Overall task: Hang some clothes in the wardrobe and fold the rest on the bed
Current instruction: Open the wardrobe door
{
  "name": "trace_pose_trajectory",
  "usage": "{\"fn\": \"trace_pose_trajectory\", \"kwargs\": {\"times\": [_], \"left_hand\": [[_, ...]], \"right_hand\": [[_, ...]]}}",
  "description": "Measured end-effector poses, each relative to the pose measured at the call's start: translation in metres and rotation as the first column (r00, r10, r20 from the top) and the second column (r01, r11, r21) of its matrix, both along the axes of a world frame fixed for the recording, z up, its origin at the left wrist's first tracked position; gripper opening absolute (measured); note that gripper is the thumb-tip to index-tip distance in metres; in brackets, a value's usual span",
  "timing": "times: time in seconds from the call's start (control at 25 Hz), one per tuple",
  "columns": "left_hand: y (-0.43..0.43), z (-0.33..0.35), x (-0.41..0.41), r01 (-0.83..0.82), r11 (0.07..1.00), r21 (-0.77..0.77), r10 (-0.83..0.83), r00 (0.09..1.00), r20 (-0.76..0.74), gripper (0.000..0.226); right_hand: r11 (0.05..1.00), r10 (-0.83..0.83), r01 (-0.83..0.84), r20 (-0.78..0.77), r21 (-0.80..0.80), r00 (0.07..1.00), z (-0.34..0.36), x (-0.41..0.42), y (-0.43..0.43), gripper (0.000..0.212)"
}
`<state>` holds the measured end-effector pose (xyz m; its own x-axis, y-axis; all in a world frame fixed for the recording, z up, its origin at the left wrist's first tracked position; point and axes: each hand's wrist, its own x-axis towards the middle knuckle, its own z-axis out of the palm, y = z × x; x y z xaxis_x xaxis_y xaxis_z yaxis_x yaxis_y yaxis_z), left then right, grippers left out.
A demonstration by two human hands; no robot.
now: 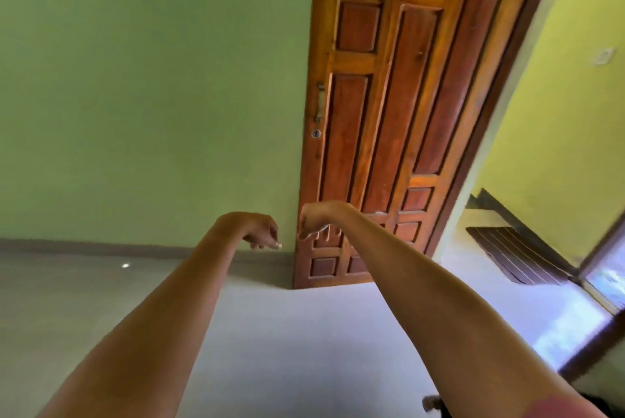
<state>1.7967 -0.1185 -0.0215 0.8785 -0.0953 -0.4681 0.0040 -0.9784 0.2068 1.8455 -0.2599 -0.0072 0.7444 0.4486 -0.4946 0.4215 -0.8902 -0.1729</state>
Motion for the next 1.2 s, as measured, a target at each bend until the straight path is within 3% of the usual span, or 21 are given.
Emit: {"fn": "trace_pose_trajectory", "kwargs": {"times": [0.36,0.72,0.88,1.2], "left_hand": [[0.176,-0.028,0.122,-0.314,0.947,0.063,0.319,0.942,-0.106,0.040],[0.378,-0.011,0.280,-0.410,0.910,0.055,0.412,0.911,-0.033,0.038],[0.446,-0.019,0.335,-0.412,0.910,0.053,0.414,0.909,-0.048,0.037],[0.627,-0.017,0.466,-0.546,0.836,0.050,0.547,0.837,-0.020,0.036]], "right_hand": [[0.955,0.293,-0.295,-0.055,-0.042,0.955,-0.034,0.158,0.198,0.047],[0.933,0.358,-0.358,-0.010,0.036,0.934,-0.013,0.319,0.404,0.046],[0.921,0.388,-0.389,-0.045,-0.002,0.920,-0.021,0.382,0.479,0.048],[0.853,0.523,-0.522,-0.035,0.026,0.852,-0.019,0.528,0.674,0.048]]}}
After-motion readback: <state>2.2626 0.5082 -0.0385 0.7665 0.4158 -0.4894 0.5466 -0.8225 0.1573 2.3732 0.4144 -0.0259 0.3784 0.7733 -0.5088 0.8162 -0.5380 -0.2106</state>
